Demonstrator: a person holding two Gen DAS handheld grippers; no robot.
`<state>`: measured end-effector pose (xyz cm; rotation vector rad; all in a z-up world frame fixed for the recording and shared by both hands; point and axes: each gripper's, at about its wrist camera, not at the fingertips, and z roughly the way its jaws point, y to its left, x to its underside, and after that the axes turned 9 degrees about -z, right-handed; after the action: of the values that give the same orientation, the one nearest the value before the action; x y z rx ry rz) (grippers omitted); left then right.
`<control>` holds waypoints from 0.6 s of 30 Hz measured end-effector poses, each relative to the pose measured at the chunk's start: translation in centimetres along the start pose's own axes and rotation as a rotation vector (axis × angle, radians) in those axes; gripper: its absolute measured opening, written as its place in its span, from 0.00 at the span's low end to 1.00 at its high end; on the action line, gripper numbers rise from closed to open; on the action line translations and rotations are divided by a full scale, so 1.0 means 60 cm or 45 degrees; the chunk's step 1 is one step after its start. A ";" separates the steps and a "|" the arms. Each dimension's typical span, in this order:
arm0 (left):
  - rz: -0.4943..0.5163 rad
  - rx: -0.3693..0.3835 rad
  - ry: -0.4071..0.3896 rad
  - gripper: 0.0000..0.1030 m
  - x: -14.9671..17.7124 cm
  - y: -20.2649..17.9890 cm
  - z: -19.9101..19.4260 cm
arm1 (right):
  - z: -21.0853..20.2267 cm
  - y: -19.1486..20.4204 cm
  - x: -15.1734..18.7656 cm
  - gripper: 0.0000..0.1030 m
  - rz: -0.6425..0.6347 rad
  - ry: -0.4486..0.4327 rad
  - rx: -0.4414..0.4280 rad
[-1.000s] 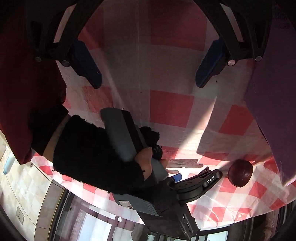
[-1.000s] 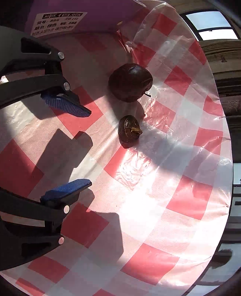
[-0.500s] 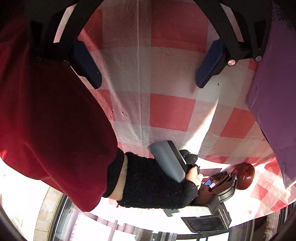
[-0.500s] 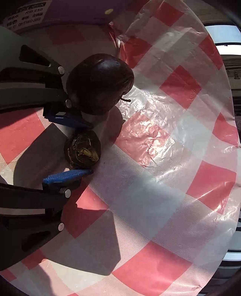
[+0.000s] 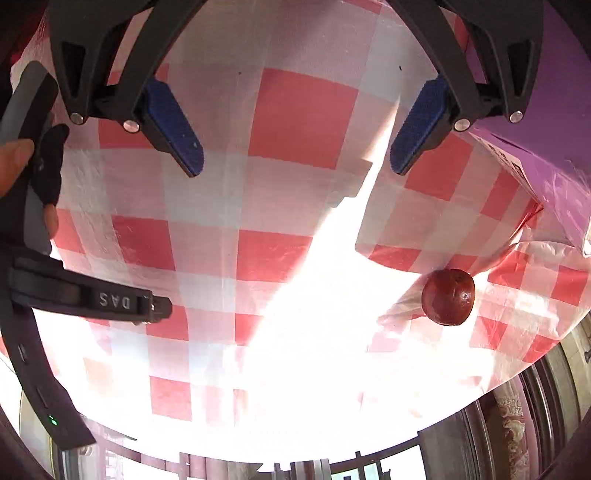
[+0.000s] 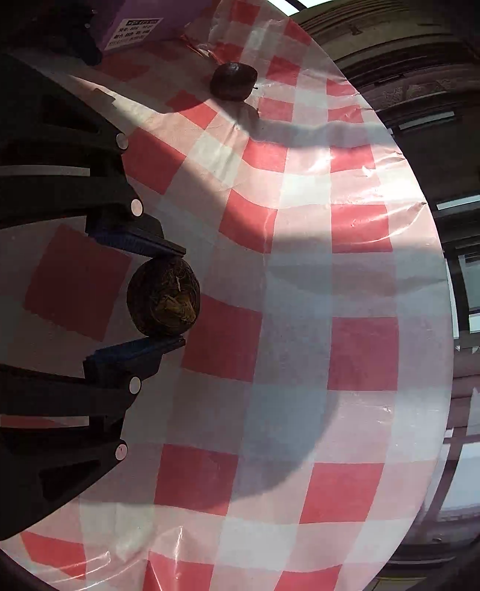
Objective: Organize fruits
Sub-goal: 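Grasp the dark red apple with the left gripper while the right gripper holds the fig, then carry the red apple and fig into the white box and release both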
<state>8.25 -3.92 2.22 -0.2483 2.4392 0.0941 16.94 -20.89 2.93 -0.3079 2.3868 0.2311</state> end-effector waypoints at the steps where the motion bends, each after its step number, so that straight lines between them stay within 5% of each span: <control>1: -0.091 -0.053 -0.011 0.98 -0.033 0.013 0.012 | -0.010 -0.008 0.011 0.40 0.018 -0.004 0.005; 7: -0.464 -0.377 0.061 0.98 -0.209 0.093 0.110 | -0.045 -0.030 0.058 0.41 0.097 -0.039 -0.025; 11: -0.567 -0.498 0.148 0.98 -0.244 0.156 0.153 | -0.030 -0.015 0.074 0.41 0.143 -0.014 -0.076; 15: -0.776 -0.465 0.282 0.98 -0.232 0.219 0.210 | -0.029 -0.019 0.071 0.41 0.156 -0.029 -0.081; 18: -0.894 -0.460 0.209 0.98 -0.232 0.245 0.230 | -0.024 -0.017 0.070 0.41 0.160 -0.019 -0.095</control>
<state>24.42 14.45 0.53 -1.2910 2.3344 0.2065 13.28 -22.89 1.09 -0.1902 2.3891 0.3797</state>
